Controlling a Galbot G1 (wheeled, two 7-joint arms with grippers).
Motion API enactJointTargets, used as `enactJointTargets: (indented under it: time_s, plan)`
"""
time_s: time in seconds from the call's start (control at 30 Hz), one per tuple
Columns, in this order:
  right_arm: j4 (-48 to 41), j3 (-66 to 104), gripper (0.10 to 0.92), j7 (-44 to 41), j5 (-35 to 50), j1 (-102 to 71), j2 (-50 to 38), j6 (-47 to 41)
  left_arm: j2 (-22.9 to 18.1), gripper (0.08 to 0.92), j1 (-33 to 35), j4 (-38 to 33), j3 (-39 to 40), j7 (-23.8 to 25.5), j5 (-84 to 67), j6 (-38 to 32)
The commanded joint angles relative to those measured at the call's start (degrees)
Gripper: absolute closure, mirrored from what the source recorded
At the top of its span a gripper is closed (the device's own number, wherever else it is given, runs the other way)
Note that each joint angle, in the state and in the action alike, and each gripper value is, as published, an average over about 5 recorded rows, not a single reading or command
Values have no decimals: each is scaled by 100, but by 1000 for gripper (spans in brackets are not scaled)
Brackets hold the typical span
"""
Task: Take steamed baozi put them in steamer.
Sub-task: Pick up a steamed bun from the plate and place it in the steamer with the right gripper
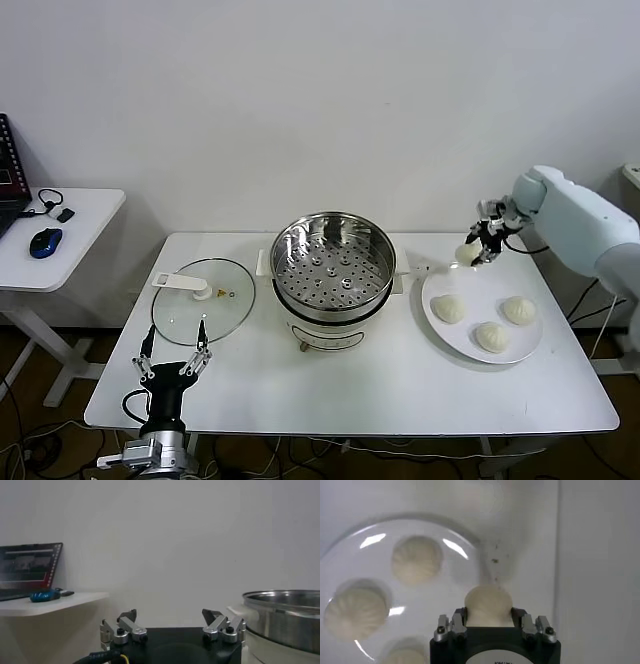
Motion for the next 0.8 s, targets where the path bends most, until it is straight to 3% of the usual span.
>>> enactJointTargets:
  time_s: [0.03,0.23,0.37,0.8]
  plan:
    - [2584,-2295,428,155,1790,2285,-506,-327,12,177,-35,40,13,8,-30,13]
    - [3624,-2333,431,231,1443,2767,-343,162,14,177,-85,112,35,11,-18,17]
    - [3846,-2168,431,408,937,2700,-60,585,10,177,-110,145,31,17,-7,31]
    - [2433,-1390,428,1026,-1092,1996,1625,2827,-34,177,-259,339,-17,8,-28,38]
